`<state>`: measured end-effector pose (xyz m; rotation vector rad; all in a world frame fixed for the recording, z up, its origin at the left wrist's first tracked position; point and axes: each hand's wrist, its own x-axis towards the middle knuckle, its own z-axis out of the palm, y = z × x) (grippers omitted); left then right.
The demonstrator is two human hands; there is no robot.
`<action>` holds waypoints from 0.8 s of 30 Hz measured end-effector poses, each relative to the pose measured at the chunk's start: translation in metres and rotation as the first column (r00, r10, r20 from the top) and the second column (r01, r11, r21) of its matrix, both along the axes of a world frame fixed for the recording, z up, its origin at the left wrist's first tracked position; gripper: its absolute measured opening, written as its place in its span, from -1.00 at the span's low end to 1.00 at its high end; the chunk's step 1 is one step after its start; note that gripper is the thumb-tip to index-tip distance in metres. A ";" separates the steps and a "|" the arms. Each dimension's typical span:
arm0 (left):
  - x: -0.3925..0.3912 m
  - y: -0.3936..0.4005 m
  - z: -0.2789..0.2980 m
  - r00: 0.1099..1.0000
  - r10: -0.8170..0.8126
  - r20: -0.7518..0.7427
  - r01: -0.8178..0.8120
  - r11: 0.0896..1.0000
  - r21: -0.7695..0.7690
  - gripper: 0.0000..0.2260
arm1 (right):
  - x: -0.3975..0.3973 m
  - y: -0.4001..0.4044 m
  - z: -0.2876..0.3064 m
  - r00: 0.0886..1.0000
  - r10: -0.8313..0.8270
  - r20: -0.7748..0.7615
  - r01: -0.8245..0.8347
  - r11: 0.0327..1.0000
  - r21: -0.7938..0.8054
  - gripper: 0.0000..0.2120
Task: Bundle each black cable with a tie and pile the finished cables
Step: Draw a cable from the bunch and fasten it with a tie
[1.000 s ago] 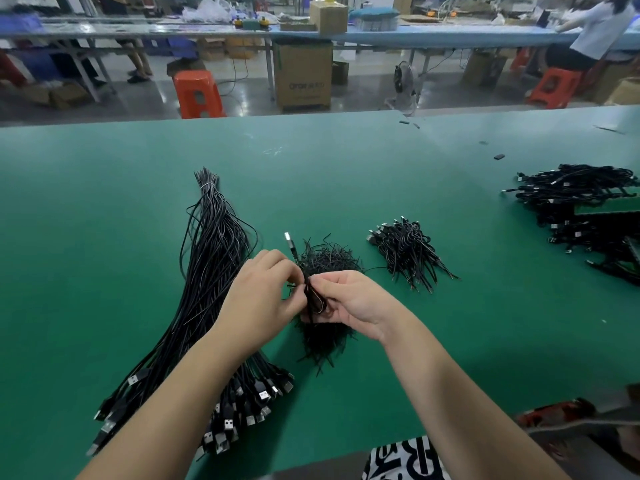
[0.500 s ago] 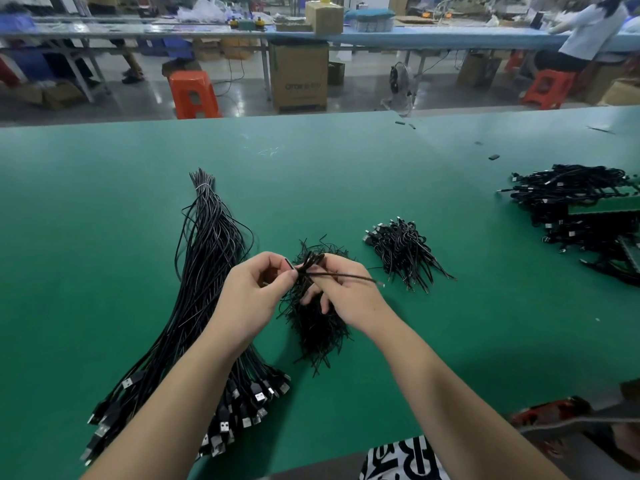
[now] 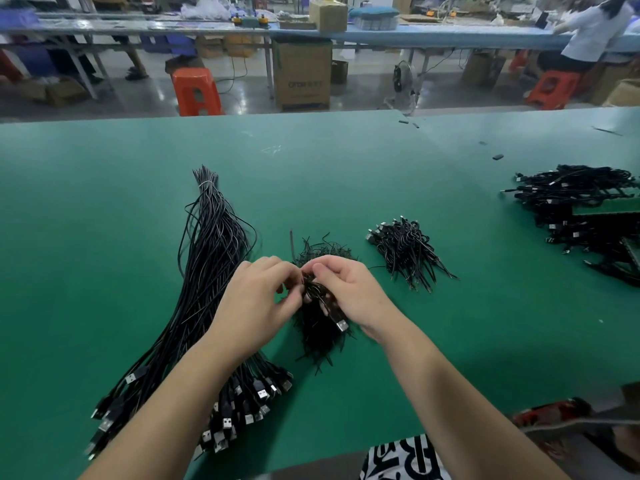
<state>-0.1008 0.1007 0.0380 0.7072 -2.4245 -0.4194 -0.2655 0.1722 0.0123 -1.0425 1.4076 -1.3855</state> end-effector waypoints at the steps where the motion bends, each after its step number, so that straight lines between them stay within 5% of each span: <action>1: 0.002 -0.002 -0.001 0.999 0.021 -0.045 -0.016 0.993 0.116 -0.91 | -0.001 0.002 0.001 0.999 0.032 0.035 -0.032 0.999 -0.004 -0.76; 6: 0.003 -0.007 -0.001 0.953 0.167 -0.252 0.037 0.762 0.646 -0.86 | -0.003 0.005 0.004 0.988 0.133 0.077 -0.131 0.991 -0.033 -0.64; 11: 0.001 -0.003 0.002 0.928 0.189 -0.323 0.111 0.685 0.720 -0.90 | 0.002 -0.001 -0.002 0.996 -0.065 -0.059 0.059 0.993 -0.107 -0.85; 14: 0.003 -0.004 0.002 0.955 0.128 -0.267 0.050 0.819 0.572 -0.90 | 0.005 0.000 -0.005 0.998 -0.016 -0.063 0.013 0.999 -0.045 -0.90; 17: 0.007 -0.004 0.002 0.993 -0.015 -0.117 0.028 0.994 0.108 -0.93 | 0.007 0.000 -0.006 0.999 -0.001 -0.037 0.001 1.000 0.009 -0.86; 20: 0.007 -0.005 -0.004 0.994 -0.096 0.044 0.105 0.953 -0.284 -0.95 | 0.009 0.000 -0.008 1.000 -0.008 0.028 0.007 0.999 0.054 -0.95; 22: 0.007 -0.004 -0.007 0.994 -0.100 0.051 0.111 0.943 -0.312 -0.93 | 0.009 0.000 -0.009 0.997 -0.006 0.077 0.002 0.999 0.051 -0.95; 24: 0.007 -0.002 -0.007 0.998 -0.066 -0.004 0.064 0.982 -0.177 -0.95 | 0.008 0.000 -0.008 0.992 0.008 0.127 -0.012 0.999 0.033 -0.91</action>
